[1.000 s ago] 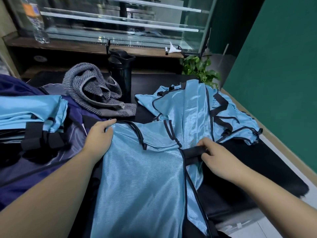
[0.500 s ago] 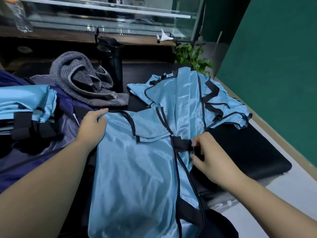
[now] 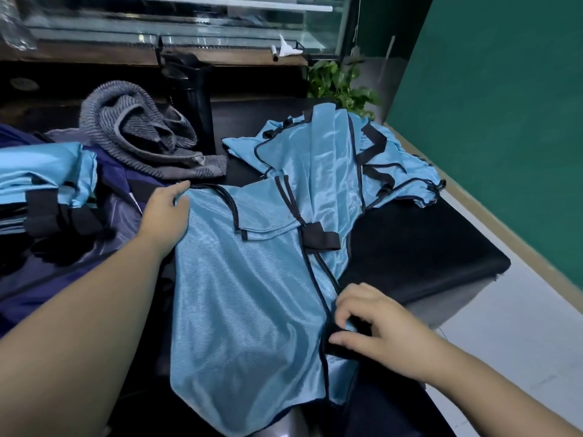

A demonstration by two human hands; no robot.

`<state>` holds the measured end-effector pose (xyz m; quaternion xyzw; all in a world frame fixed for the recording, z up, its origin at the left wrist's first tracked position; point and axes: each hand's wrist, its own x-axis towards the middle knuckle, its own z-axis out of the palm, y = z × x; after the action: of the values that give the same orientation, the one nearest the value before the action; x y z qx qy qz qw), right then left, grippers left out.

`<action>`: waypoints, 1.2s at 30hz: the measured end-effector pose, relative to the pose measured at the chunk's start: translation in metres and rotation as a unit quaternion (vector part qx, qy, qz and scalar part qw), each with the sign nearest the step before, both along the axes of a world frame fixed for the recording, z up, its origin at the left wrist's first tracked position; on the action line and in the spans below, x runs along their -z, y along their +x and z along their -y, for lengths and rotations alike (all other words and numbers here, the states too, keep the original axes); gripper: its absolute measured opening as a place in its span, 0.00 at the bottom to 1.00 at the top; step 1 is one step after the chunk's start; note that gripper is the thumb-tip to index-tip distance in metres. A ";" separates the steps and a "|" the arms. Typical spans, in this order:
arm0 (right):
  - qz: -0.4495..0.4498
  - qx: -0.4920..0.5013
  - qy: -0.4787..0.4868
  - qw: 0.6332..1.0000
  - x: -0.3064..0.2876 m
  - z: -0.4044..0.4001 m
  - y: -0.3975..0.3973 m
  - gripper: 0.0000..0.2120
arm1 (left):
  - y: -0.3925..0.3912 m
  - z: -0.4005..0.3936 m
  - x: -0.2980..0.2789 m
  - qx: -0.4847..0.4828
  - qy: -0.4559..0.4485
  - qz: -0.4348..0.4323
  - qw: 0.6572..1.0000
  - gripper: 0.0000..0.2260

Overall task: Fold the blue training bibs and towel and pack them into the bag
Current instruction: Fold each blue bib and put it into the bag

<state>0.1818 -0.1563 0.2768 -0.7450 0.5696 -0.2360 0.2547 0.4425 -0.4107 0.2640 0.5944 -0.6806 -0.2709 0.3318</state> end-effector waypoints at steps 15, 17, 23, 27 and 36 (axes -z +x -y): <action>0.011 0.104 0.239 0.965 -0.040 -0.007 -0.030 0.23 | 0.002 0.004 0.002 0.005 -0.013 0.021 1.000 0.18; -0.095 0.117 0.240 0.959 -0.034 -0.003 -0.031 0.25 | 0.002 0.004 0.003 0.005 -0.010 0.020 1.000 0.18; -0.166 0.152 0.205 0.953 -0.031 0.008 -0.027 0.15 | 0.001 0.003 0.002 -0.001 -0.006 0.011 1.000 0.18; -0.129 0.207 0.106 0.964 -0.040 0.022 -0.013 0.09 | 0.001 0.003 0.002 -0.001 -0.001 0.013 1.000 0.18; -0.133 0.174 0.032 0.975 -0.028 0.087 0.015 0.18 | 0.000 0.002 0.001 -0.003 0.000 0.008 1.000 0.18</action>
<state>0.1970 -0.2437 0.3046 -0.6508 0.7264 -0.1571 0.1555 0.4426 -0.4124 0.2628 0.5985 -0.6812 -0.2654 0.3275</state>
